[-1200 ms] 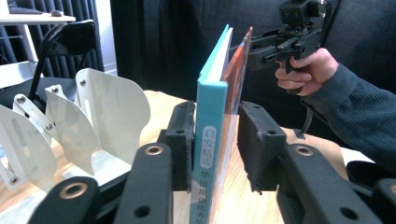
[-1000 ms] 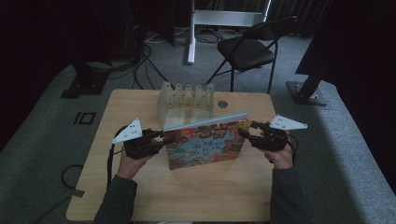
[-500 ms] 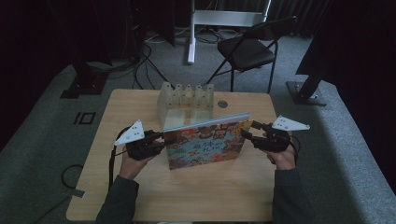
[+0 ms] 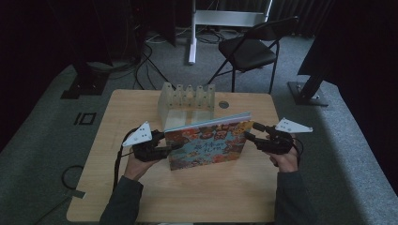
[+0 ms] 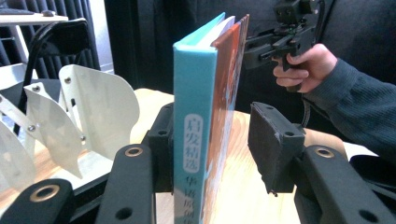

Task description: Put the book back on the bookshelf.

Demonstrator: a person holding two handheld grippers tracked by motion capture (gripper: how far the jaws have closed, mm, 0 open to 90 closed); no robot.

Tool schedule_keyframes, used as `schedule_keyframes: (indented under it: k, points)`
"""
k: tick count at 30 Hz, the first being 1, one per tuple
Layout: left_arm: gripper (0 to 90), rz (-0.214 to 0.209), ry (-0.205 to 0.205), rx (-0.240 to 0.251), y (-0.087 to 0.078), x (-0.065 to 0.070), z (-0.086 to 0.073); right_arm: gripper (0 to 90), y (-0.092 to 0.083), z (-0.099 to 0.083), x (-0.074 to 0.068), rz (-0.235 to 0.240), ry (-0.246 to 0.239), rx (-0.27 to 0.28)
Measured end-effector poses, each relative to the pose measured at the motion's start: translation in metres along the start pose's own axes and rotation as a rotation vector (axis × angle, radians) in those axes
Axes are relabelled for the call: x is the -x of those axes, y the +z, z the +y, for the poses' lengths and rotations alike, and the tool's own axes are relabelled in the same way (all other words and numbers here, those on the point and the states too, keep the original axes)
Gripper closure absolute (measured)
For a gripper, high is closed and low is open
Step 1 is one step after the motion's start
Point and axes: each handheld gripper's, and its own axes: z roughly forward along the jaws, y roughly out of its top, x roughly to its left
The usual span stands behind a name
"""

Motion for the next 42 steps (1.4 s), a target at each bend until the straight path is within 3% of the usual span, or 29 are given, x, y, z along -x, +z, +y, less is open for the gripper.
schedule_keyframes:
  k: [6,16,29,42]
  points:
    - [54.8,0.01,0.004,-0.007,0.003,0.001,0.001,39.7,-0.002,-0.003,0.002,-0.006,0.002,-0.006]
    - [64.1,0.015,0.011,-0.007,0.007,0.001,0.001,39.6,-0.004,-0.008,0.004,-0.015,0.009,-0.016]
    - [66.7,0.024,0.036,-0.002,0.016,0.004,0.002,39.5,-0.006,-0.021,0.007,-0.03,0.031,-0.032]
    - [65.6,0.007,0.036,0.02,0.022,0.005,0.005,39.6,-0.009,-0.034,0.011,-0.043,0.054,-0.048]
